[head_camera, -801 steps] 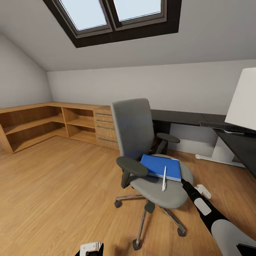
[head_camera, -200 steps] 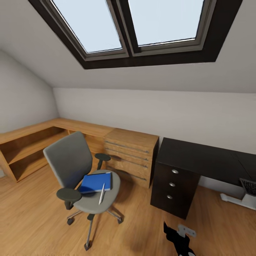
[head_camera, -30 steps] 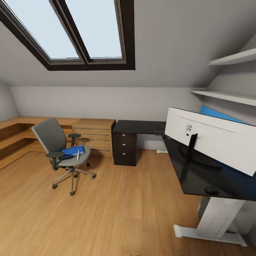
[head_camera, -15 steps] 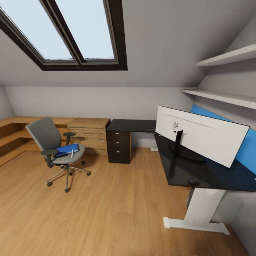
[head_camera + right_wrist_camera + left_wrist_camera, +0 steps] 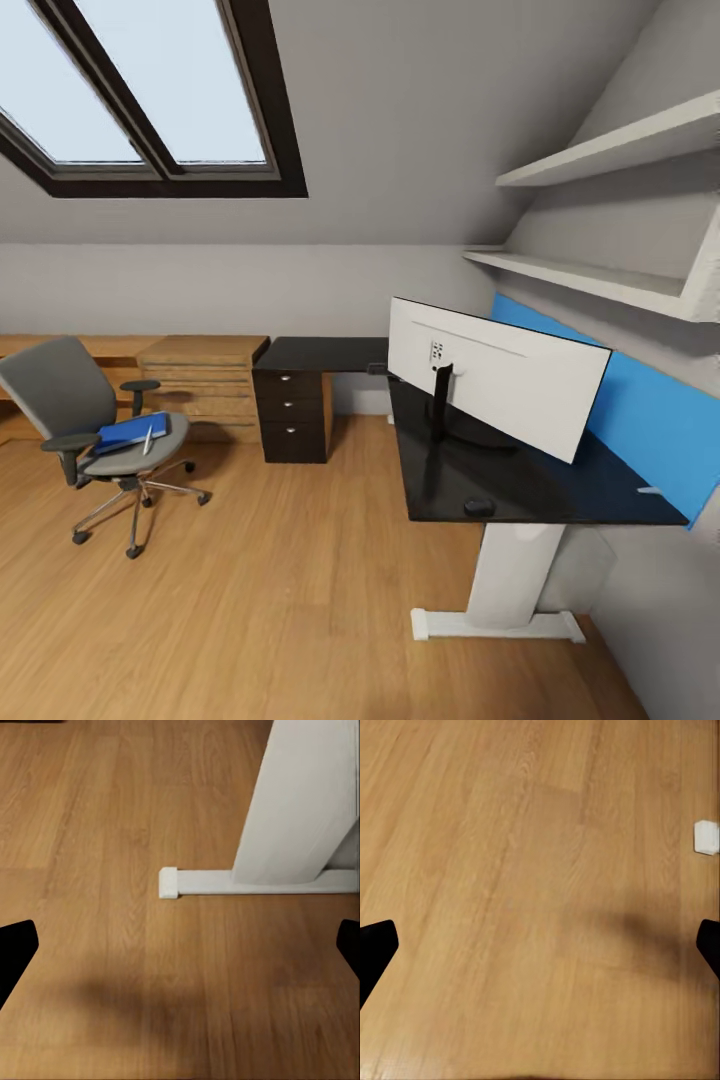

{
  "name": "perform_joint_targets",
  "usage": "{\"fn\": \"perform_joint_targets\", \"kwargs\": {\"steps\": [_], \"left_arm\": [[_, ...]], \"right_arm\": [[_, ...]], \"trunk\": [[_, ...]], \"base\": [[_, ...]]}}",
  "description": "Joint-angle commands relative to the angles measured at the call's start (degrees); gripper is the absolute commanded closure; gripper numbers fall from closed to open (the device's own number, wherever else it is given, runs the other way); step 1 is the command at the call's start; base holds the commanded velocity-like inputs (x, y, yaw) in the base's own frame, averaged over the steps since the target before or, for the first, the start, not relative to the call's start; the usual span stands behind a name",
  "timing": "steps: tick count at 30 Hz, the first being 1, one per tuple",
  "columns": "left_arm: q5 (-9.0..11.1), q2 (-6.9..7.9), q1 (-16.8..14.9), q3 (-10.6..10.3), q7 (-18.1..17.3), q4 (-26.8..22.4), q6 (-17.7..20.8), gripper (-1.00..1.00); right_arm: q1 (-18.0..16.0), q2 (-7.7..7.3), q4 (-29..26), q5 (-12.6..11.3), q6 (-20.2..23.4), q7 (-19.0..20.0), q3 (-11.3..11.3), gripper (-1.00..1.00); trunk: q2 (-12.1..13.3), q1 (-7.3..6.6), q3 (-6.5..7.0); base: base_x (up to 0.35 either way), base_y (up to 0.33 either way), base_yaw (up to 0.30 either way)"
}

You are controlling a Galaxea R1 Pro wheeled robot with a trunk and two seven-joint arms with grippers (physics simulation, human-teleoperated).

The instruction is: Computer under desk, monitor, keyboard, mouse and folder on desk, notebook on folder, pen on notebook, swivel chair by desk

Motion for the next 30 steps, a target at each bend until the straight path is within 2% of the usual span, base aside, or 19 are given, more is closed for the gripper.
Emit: {"fn": "perform_joint_targets", "kwargs": {"steps": [1,13,30], "left_arm": [[0.15,-0.03,-0.03,0.15,-0.08,0.03,-0.17,-1.00],[0.22,-0.03,-0.03,0.15,-0.08,0.07,-0.17,-1.00],[0.23,-0.03,-0.03,0.15,-0.08,0.07,-0.17,-1.00]], "right_arm": [[-0.06,0.01,0.11,0.62,-0.17,-0.29,-0.45,-1.00],[-0.06,0.04,0.18,0.62,-0.06,-0.20,-0.44,-1.00],[-0.06,-0.44,0.11,0.62,-0.11,0.03,-0.46,-1.00]], "trunk": [[-0.04,0.01,-0.07],[-0.04,0.01,-0.07],[-0.04,0.01,-0.07]], "base": [[0.110,-0.331,-0.016],[0.102,-0.302,-0.003],[0.008,-0.028,0.000]]}}
